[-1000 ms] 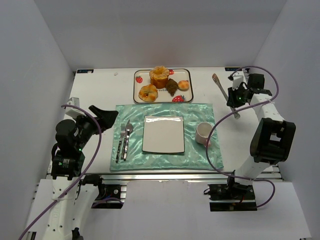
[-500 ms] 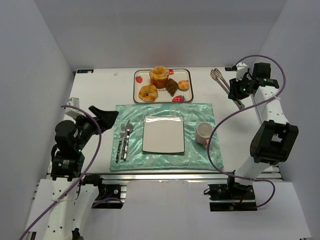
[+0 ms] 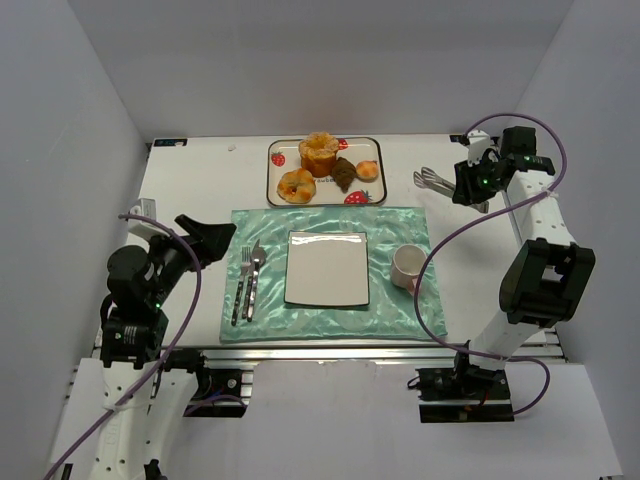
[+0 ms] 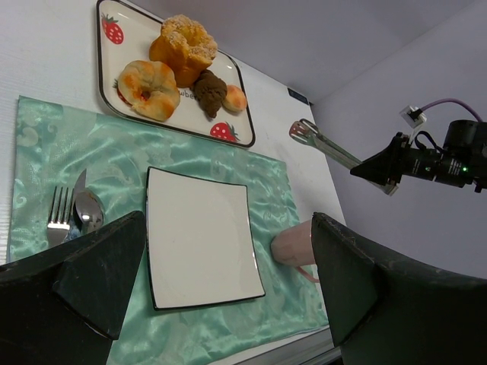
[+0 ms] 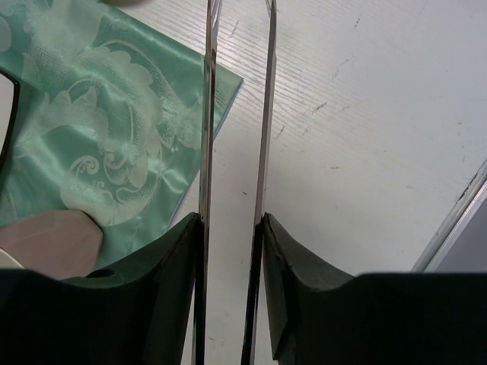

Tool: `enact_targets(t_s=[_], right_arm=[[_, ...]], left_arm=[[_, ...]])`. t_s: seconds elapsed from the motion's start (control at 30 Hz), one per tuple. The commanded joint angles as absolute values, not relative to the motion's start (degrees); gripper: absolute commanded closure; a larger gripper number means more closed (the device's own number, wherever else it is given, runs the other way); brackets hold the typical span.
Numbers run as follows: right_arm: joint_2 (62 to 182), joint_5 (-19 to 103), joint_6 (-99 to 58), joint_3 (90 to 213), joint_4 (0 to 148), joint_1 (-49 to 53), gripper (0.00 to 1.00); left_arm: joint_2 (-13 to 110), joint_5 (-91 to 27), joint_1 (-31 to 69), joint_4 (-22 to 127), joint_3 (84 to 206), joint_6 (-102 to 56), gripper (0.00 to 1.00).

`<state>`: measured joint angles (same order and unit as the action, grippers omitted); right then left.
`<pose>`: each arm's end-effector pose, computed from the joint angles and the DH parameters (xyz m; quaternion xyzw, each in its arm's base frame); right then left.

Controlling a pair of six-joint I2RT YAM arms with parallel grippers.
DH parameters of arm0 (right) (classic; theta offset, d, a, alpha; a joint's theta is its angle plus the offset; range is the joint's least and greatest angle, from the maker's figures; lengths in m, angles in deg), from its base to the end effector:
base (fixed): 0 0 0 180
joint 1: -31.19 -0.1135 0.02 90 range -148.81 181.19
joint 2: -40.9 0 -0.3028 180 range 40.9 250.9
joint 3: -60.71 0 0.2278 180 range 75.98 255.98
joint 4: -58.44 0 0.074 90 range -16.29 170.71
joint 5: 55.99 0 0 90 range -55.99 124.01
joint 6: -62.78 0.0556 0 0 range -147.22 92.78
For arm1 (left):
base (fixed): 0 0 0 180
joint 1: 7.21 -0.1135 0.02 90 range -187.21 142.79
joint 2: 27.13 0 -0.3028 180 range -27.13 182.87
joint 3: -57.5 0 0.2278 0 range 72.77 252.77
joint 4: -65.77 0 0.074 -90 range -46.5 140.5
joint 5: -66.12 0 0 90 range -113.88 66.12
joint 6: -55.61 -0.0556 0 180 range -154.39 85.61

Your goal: Place the bread

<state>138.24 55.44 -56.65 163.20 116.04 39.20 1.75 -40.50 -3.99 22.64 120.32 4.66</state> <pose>0.3615 -0.0304 0.3346 -0.2317 0.9030 0.0652 0.3560 0.0685 -0.0198 0.3666 -0.1426 0.7458 -0.3339 0.5586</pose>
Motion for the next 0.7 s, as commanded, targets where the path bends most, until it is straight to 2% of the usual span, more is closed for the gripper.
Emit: enact_targets(t_s=[0.0,0.4,0.67], right_arm=[[138.28,56.69,-57.54,164.93,116.25,39.01,0.58],[138.11,57.21,-57.45,165.36,116.52,38.93,0.50],[137.76,57.57,-57.36,164.93,116.60,38.84,0.50]], left_arm=[[1.17,-40.41,-3.70,22.20,121.90,4.64,0.02],[0.55,-39.88,-3.79,21.85,121.90,4.90,0.02],[0.02,-39.61,-3.70,21.23,121.90,4.90,0.02]])
